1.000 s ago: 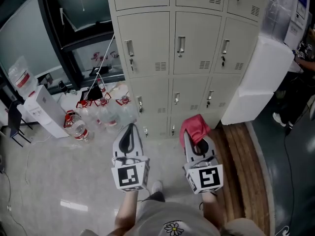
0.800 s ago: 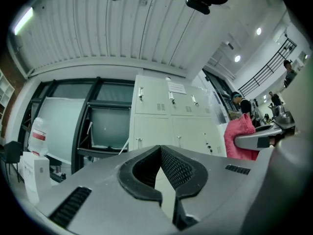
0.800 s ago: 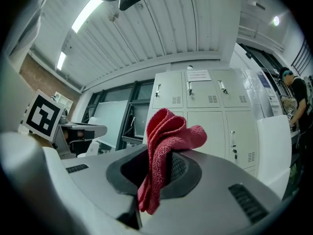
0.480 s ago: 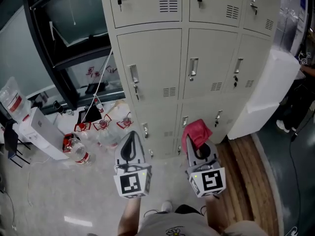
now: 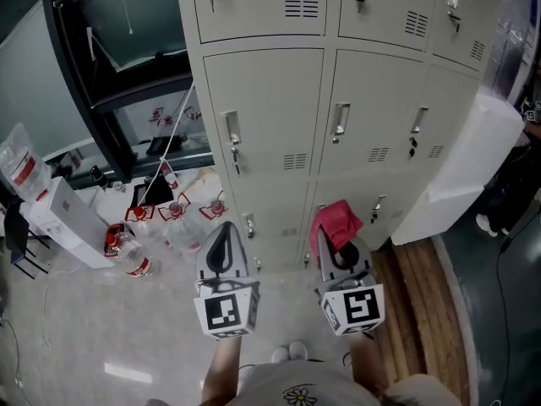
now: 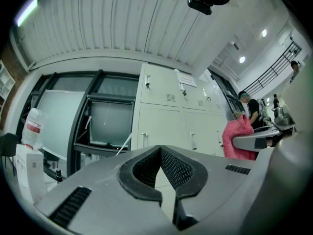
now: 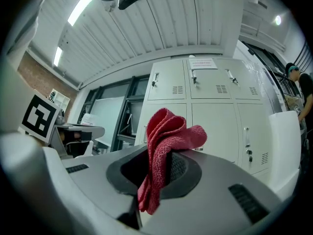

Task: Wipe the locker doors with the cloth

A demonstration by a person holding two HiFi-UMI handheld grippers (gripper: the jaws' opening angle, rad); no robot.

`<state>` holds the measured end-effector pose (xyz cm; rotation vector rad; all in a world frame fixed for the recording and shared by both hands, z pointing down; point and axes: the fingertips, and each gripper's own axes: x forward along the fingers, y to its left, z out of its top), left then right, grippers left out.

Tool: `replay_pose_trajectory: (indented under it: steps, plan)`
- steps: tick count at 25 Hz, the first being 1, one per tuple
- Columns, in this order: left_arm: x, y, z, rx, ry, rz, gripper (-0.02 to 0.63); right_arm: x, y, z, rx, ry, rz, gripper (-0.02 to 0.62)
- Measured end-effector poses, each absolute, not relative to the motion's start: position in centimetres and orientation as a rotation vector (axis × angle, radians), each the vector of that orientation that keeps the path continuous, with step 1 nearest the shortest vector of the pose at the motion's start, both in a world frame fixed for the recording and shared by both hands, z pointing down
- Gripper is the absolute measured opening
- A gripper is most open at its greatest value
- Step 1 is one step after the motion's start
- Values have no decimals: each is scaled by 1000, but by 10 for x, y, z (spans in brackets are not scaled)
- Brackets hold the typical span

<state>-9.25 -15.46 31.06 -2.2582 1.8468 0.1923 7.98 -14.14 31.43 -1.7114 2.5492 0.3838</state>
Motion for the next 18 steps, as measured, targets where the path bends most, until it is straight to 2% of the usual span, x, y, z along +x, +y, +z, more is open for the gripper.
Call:
replay_pose_trajectory:
  steps: [18]
  plan:
    - [-66,-180,302,-2268,1840,193,17,100,-163,316,-1684,2557,388,26]
